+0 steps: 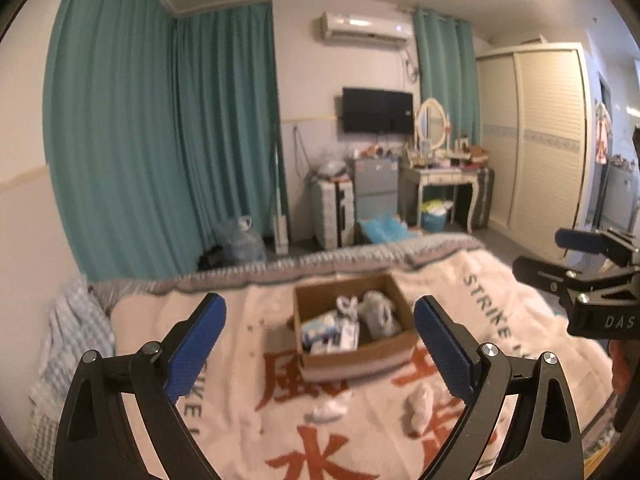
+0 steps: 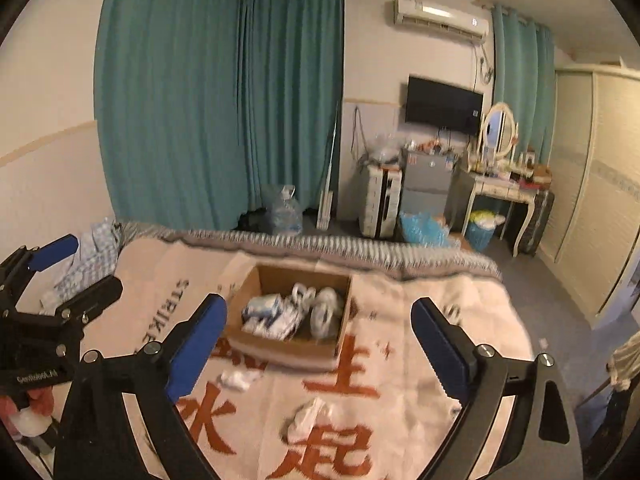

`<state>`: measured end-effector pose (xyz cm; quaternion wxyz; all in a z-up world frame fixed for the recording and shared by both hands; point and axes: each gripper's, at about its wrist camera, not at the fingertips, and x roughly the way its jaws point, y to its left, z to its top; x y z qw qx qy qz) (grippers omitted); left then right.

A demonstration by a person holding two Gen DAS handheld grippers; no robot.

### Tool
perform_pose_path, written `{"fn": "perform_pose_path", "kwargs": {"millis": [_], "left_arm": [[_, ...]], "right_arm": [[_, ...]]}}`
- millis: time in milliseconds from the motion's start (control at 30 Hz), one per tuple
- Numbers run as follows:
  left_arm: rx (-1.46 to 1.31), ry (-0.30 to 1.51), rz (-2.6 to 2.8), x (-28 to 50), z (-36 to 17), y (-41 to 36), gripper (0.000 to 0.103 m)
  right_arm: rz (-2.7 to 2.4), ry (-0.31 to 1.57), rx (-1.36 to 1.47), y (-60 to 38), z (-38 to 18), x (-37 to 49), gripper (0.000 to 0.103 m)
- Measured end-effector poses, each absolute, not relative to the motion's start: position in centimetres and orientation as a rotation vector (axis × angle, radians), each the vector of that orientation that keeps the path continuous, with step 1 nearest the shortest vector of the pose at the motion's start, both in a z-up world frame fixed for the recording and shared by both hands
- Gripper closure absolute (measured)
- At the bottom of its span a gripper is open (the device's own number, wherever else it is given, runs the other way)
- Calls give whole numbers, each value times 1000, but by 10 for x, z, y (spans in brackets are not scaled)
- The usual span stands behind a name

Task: Organize soft objects
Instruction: 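Grasp the white tissue with the left tool while the right tool grasps the lace cloth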

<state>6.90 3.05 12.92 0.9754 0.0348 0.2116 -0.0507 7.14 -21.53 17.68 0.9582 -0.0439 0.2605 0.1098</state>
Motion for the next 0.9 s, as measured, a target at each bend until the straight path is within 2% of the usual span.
{"fn": "perform_pose_path", "kwargs": {"millis": [500, 567, 600, 667, 733, 800, 900], "left_arm": [[17, 698, -96, 134, -53, 20, 6], [24, 728, -92, 145, -72, 17, 6], [21, 753, -106, 150, -83, 17, 6], [14, 795, -121, 160, -102, 16, 7], [14, 824, -131, 168, -119, 16, 7], [20, 847, -140, 175, -132, 15, 7], [34, 868, -145, 185, -147, 13, 8]], "right_arm": [[166, 864, -75, -201, -56, 140, 10], [164, 927, -63, -202, -85, 150, 19], [169, 956, -53, -202, -97, 155, 30], [167, 1002, -57, -203, -118, 162, 39], [146, 1014, -68, -203, -130, 169, 67], [146, 1003, -50, -204, -132, 175, 76], [150, 948, -31, -201, -122, 186, 81]]}}
